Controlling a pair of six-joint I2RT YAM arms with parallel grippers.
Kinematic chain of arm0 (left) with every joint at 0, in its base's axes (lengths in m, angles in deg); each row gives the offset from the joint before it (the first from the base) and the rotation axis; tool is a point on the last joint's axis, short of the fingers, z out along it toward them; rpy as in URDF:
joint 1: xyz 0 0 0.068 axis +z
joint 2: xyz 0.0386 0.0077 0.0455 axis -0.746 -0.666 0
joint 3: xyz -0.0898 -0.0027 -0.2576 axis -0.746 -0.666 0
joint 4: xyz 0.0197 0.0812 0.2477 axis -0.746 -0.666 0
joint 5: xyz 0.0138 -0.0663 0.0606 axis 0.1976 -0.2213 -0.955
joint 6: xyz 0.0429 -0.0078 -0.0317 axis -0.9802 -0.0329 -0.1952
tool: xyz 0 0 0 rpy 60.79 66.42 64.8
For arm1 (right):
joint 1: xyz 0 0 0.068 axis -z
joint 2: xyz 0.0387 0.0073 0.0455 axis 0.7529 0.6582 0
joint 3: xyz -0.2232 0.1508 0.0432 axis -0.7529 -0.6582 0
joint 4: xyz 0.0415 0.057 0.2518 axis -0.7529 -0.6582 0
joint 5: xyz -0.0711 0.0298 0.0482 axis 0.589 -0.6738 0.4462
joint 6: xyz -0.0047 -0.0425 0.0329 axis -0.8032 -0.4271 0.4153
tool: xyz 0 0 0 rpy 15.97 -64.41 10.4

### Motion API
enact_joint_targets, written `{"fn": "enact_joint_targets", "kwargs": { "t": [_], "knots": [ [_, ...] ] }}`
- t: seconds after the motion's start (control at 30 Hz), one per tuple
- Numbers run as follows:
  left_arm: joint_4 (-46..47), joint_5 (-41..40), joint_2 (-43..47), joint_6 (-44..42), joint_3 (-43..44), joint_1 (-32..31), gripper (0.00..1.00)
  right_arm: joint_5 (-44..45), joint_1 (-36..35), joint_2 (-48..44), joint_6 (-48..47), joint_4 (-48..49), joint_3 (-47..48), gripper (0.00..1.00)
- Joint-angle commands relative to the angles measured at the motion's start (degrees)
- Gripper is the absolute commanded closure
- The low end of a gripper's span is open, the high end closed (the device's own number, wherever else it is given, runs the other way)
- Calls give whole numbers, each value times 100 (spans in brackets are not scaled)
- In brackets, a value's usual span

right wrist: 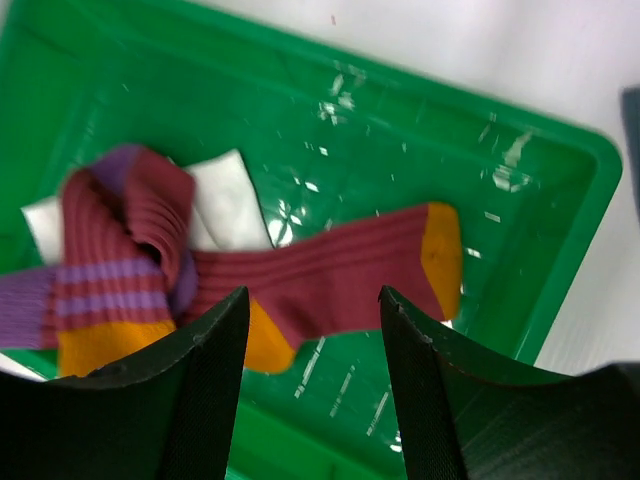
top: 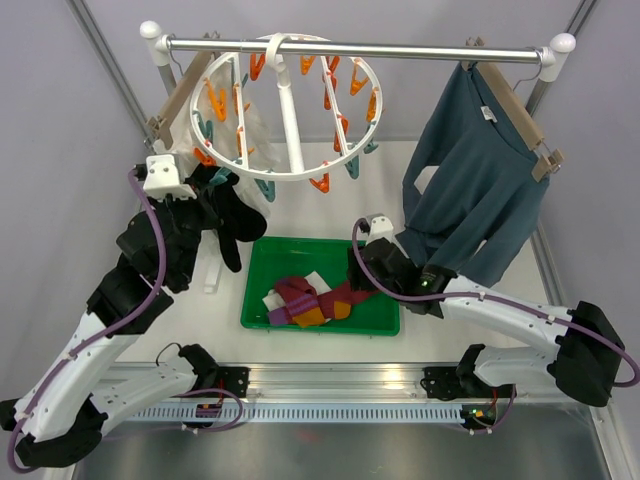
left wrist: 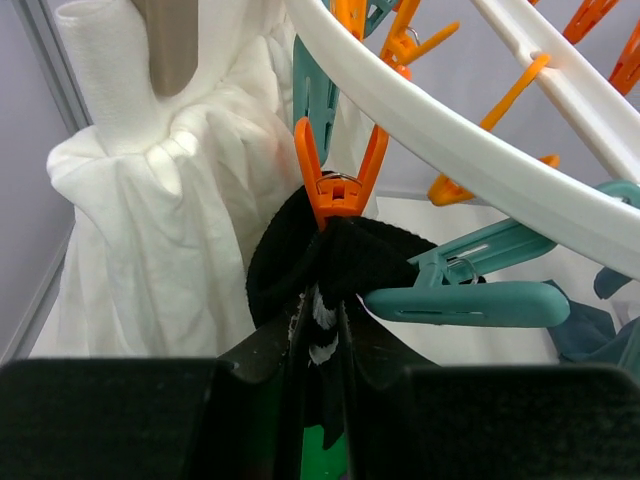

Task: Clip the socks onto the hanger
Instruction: Pick up the sock from the bin.

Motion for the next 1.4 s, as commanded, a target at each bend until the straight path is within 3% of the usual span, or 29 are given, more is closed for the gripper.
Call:
{"fn": "enact_joint_targets", "kwargs": {
  "t": [0.0, 0.2, 0.53, 0.93, 1.17, 1.37],
  "knots": [
    [256, 29, 119, 135, -58, 7, 78, -62, -194, -65, -12, 575, -259, 39],
    [326, 231, 243, 109, -137, 16, 71, -362, -598, 92, -418, 877, -427, 40],
    [177, 609, 445, 135, -128, 16, 66, -37, -713, 585, 48, 533, -638, 41],
    [89, 838, 533, 249, -146, 16, 65, -239, -915, 682, 163, 867, -875, 46],
    [54, 1040, 682, 293, -164, 16, 64, 60, -1679, 102, -408, 1420, -832, 46],
    [-16, 1145, 744, 329, -164, 16, 63, 218, -2172, 460, -865, 1753, -507, 46]
  ]
}}
